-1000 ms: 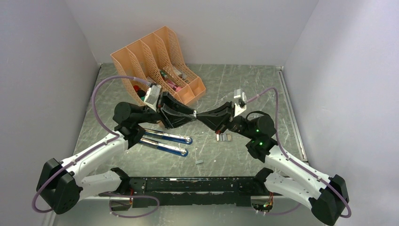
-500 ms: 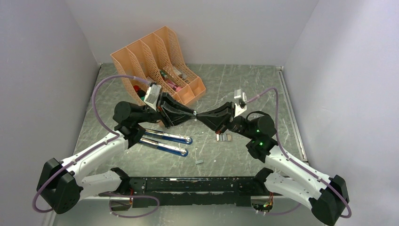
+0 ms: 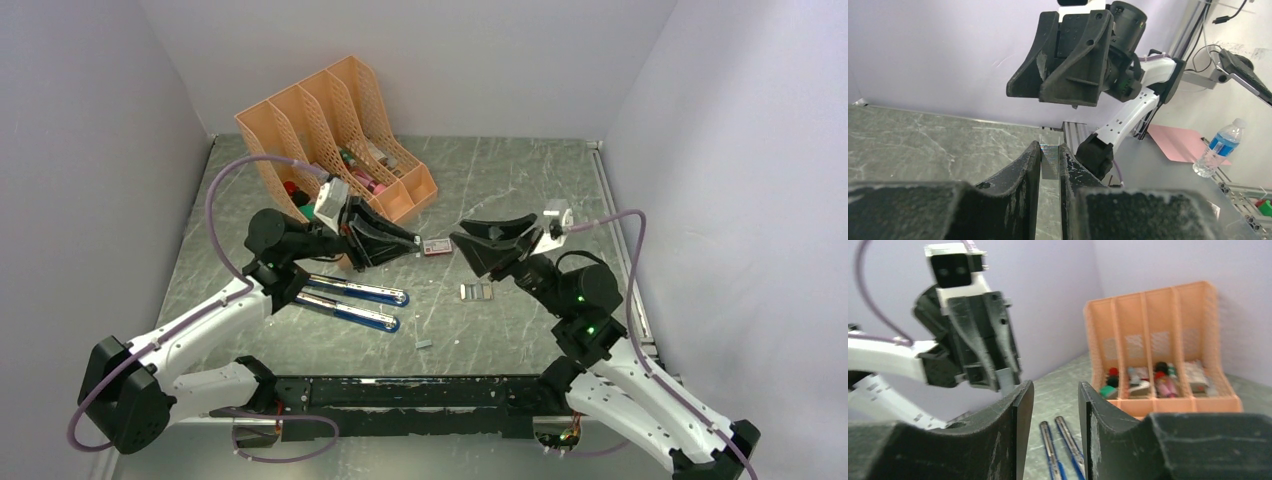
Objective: Load the staples into the stapler
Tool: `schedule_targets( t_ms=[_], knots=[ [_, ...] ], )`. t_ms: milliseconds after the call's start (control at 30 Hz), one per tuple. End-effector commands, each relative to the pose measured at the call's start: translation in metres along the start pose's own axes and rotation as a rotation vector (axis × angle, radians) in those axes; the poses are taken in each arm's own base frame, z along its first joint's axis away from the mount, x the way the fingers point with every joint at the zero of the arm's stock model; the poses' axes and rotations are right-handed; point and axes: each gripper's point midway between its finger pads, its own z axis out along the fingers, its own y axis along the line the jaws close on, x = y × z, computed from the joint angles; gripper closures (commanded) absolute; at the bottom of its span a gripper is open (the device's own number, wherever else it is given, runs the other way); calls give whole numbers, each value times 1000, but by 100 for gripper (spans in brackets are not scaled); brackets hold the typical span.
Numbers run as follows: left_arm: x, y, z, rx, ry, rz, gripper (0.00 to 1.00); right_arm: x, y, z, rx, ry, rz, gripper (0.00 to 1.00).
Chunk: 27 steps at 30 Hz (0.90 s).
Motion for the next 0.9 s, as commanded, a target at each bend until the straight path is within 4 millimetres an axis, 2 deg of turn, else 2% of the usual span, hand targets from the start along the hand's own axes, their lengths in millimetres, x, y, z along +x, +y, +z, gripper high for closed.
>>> schedule_targets(
  t_ms=[0, 67, 133, 200, 267, 433, 633, 733, 867],
  knots=[
    [3, 17, 5, -70, 79, 24, 84, 8, -59, -16, 344, 69, -33, 58],
    [22, 35, 3, -144, 171, 33, 86, 13, -85, -29, 509, 98, -23, 58],
    [51, 53, 1, -241, 273, 51, 85, 15, -108, -46, 671, 99, -5, 57],
    [86, 63, -1, -314, 390, 52, 86, 14, -122, -62, 788, 81, 11, 57],
    [117, 71, -2, -353, 490, 52, 87, 12, -130, -74, 864, 62, 17, 57],
    [182, 88, -13, -434, 705, 48, 87, 4, -136, -92, 942, 33, 16, 57],
    [231, 108, -32, -518, 942, 106, 87, -4, -134, -106, 954, -7, 11, 57],
    [247, 107, -35, -489, 1021, 143, 86, -2, -134, -110, 956, -7, 12, 57],
    [262, 96, -24, -409, 1049, 140, 85, -2, -135, -112, 965, -1, 8, 56]
  ],
)
